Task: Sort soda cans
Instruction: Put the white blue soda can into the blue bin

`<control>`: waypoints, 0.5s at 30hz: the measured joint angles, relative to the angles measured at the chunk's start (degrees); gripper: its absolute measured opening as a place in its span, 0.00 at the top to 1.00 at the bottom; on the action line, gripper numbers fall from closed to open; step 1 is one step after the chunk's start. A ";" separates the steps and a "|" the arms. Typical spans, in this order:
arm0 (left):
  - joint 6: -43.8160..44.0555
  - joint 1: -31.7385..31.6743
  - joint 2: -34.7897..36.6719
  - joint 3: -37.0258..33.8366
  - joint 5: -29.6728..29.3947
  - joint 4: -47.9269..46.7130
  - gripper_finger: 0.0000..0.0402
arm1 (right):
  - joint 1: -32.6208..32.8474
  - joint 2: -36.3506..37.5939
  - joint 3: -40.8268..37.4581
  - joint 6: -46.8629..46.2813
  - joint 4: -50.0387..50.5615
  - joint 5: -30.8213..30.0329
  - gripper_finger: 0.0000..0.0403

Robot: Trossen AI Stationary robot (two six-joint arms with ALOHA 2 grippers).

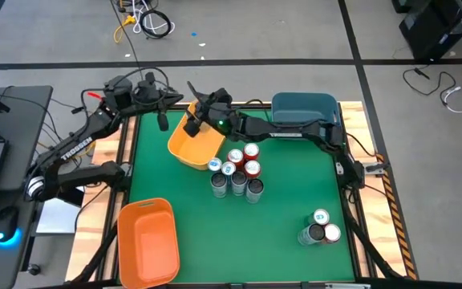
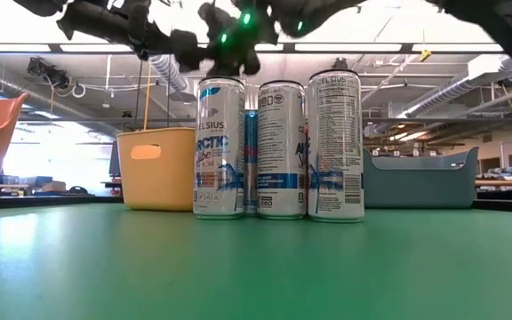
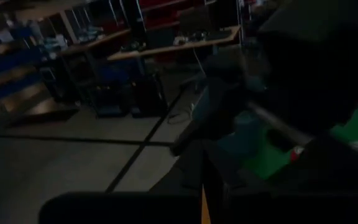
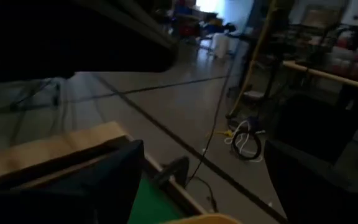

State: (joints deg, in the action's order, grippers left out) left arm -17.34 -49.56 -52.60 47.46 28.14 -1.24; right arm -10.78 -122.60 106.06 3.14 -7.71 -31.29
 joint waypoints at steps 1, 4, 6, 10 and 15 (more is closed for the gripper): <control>0.02 0.00 0.65 0.00 0.84 -0.33 0.99 | 0.73 1.33 0.00 0.06 2.87 0.77 0.22; 0.14 0.00 2.13 0.00 4.21 -1.52 0.99 | 3.10 5.26 -0.01 -0.08 12.31 4.33 0.23; 0.50 0.02 2.53 0.00 6.68 -2.42 0.99 | 4.71 8.24 -0.02 -0.99 19.11 7.66 0.23; 2.61 0.03 2.40 0.00 11.68 -3.18 0.99 | 7.70 14.07 0.00 -4.21 33.36 12.96 0.23; 3.01 0.62 2.40 0.00 15.74 -3.43 0.99 | 9.20 20.25 0.00 -11.08 50.26 15.04 0.22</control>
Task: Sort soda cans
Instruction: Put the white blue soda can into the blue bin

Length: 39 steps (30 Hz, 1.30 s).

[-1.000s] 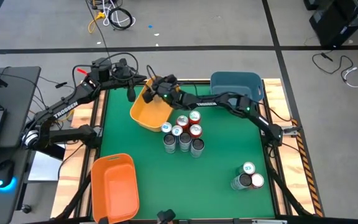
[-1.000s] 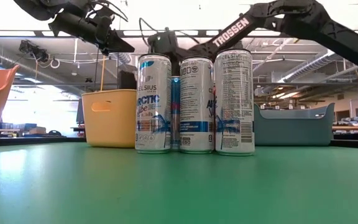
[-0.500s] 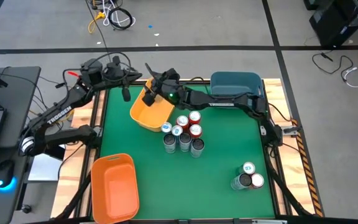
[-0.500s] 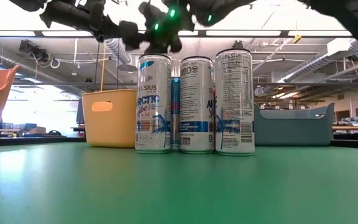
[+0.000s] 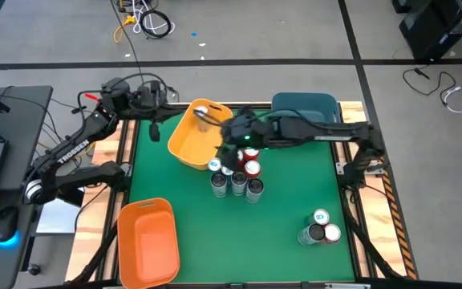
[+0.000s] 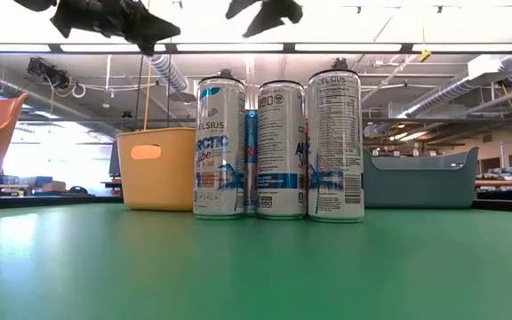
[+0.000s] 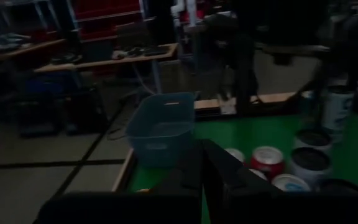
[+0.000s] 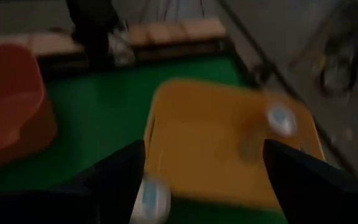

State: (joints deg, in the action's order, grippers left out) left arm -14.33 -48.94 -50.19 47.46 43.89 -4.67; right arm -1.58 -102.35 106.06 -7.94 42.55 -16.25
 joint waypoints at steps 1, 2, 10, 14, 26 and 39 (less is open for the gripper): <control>0.05 0.25 0.00 0.00 0.38 0.00 0.99 | -0.17 1.20 0.00 -1.67 3.12 0.51 0.22; 0.18 0.44 0.00 0.00 0.41 -0.01 0.99 | -0.47 2.19 0.00 -2.99 6.35 1.51 0.22; 1.10 2.20 -0.11 -2.27 0.41 2.06 0.99 | 0.86 8.74 -0.01 -5.87 19.78 8.39 0.20; 1.12 2.22 -0.04 -3.97 0.43 2.65 0.99 | 3.49 9.82 0.00 -8.57 22.78 8.83 0.21; 1.78 2.94 -0.04 -7.39 0.38 4.53 0.99 | 13.86 7.15 -6.97 -24.05 25.50 7.02 0.17; 2.56 2.99 -0.07 -7.41 0.36 5.38 0.99 | 13.86 3.93 -12.11 -24.66 23.93 4.09 0.12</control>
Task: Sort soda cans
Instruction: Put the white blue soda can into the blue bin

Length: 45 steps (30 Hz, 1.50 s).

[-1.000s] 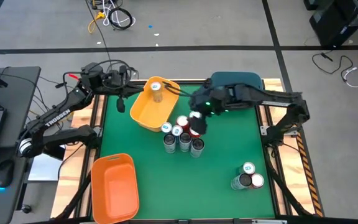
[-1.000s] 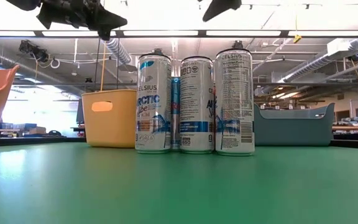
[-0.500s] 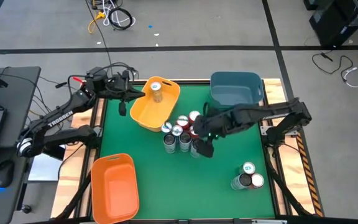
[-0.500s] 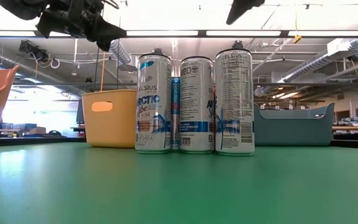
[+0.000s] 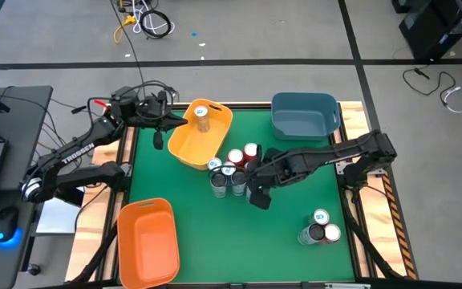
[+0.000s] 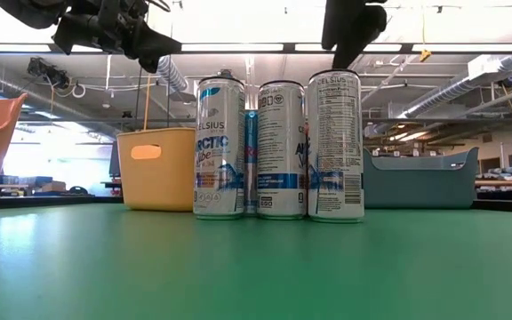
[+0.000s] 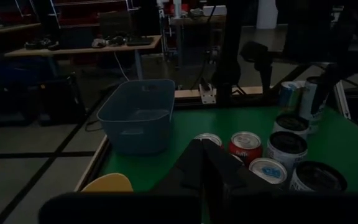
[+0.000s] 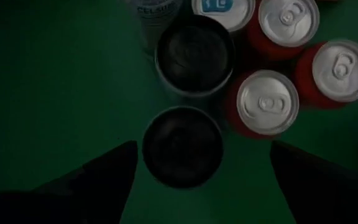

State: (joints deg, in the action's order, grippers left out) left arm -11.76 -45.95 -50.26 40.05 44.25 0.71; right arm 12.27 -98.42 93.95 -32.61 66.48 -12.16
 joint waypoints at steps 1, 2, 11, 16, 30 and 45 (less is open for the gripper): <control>-0.15 0.00 0.00 0.00 0.00 0.03 0.99 | -0.02 -0.04 0.00 0.49 -0.01 0.04 0.12; -0.23 0.00 0.00 0.00 0.00 0.18 0.99 | -0.10 -0.16 0.00 0.94 -0.31 0.04 0.12; -1.08 0.00 0.02 0.00 -0.02 0.30 0.99 | -0.56 -2.97 0.02 2.74 -1.67 2.21 0.12; -1.10 0.00 0.01 0.00 -0.05 0.23 0.99 | -0.72 -4.33 0.06 3.00 -1.31 4.00 0.12; -1.24 0.22 0.02 0.00 -0.81 -0.08 0.99 | -1.96 -7.00 -0.11 5.19 -1.02 6.97 0.20; -1.40 0.33 0.00 0.00 -0.83 -0.44 0.99 | -2.27 -6.96 6.21 3.63 4.14 13.99 0.39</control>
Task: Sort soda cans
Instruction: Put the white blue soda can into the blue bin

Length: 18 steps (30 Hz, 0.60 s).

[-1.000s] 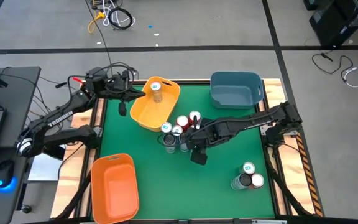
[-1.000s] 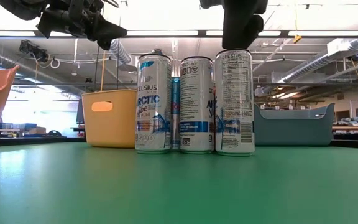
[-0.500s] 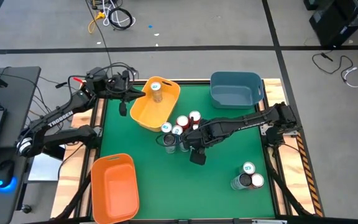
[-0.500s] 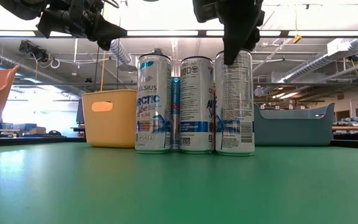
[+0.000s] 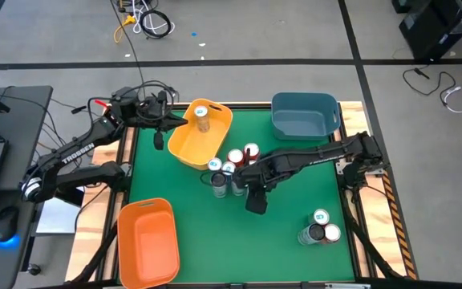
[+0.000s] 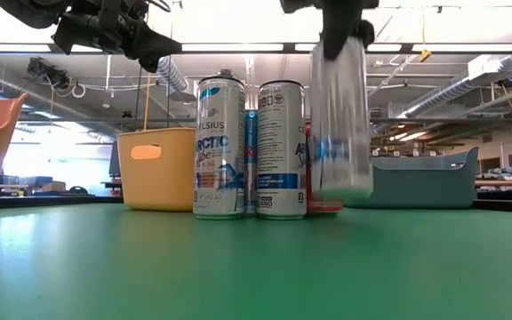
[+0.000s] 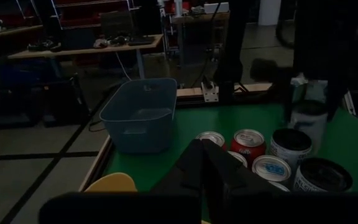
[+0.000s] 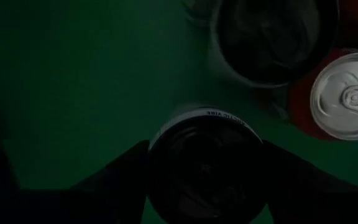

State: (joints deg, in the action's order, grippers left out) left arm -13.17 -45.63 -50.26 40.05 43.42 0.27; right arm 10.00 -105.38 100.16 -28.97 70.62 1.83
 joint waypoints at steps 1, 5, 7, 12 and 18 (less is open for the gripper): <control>0.00 0.00 0.00 0.00 0.02 0.00 0.99 | 0.06 0.00 1.51 0.00 1.64 -0.02 0.39; -0.02 0.00 0.01 0.00 0.02 0.00 0.99 | 0.09 0.04 8.07 -1.30 9.31 -0.66 0.39; -0.02 0.00 0.02 0.00 0.02 0.00 0.99 | 0.05 0.07 11.61 -2.26 14.63 -2.63 0.39; -0.02 0.00 0.02 0.00 0.04 0.01 0.99 | -2.15 1.55 18.75 -2.54 18.97 -8.34 0.39; -0.03 0.00 0.00 0.00 0.07 0.09 0.99 | -10.54 6.75 20.89 -2.63 19.57 -16.04 0.39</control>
State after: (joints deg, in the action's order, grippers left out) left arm -13.20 -45.63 -50.26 40.05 43.48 0.36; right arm -0.54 -98.63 121.05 -31.60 90.18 -14.22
